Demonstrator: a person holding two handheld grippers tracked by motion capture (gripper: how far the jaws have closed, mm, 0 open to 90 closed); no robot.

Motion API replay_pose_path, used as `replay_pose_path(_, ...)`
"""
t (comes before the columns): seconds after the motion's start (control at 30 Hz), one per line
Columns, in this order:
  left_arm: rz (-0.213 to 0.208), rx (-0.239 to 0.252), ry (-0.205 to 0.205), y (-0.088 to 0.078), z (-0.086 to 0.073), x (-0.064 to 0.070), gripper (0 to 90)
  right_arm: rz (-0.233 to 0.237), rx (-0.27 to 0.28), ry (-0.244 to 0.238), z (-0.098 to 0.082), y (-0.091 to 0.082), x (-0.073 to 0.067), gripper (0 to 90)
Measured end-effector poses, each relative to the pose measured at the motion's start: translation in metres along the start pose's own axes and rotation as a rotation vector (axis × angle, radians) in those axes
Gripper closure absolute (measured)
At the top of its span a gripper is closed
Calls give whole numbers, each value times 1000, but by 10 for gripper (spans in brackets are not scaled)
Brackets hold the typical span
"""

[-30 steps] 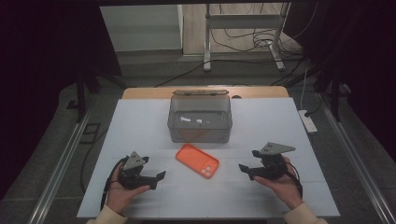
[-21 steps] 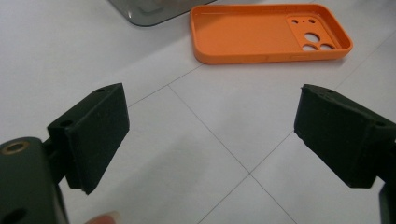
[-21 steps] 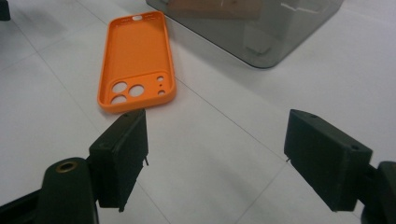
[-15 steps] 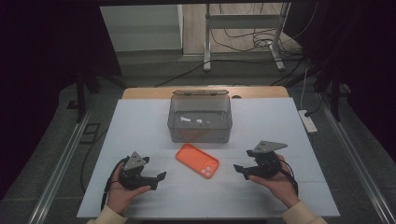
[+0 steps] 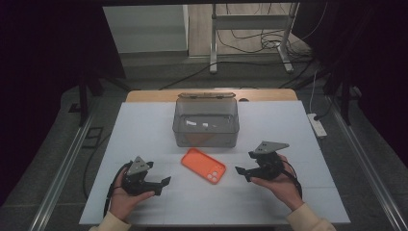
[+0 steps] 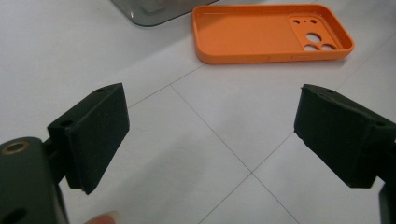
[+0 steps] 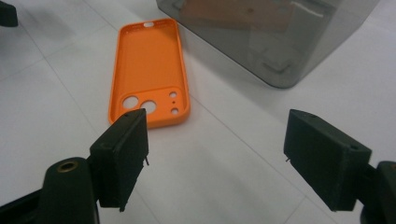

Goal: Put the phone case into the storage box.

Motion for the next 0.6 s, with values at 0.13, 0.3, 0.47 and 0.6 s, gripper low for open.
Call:
replay_pose_path(0.13, -1, 3, -2, -1, 0, 1, 105, 1, 13, 2, 10, -1, 0, 224)
replay_pose_path(0.3, -2, 4, 1, -1, 0, 0, 105, 16, 22, 9, 20, 1, -2, 226)
replay_pose_path(0.47, -3, 4, 4, -1, 0, 0, 105, 19, 5, 6, 26, 6, -3, 225)
replay_pose_path(0.6, -4, 4, 7, -1, 1, 1, 105, 24, -2, 2, 30, 8, -5, 225)
Point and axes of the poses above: each handheld gripper's, and its own axes: y roughly forward along the jaws, z roughly out of its top, x roughly to its right, the point moved 10 cm from there along y, roughly forward along the jaws, and after that the axes turned 6 degrees about z, right-handed, at the moved point
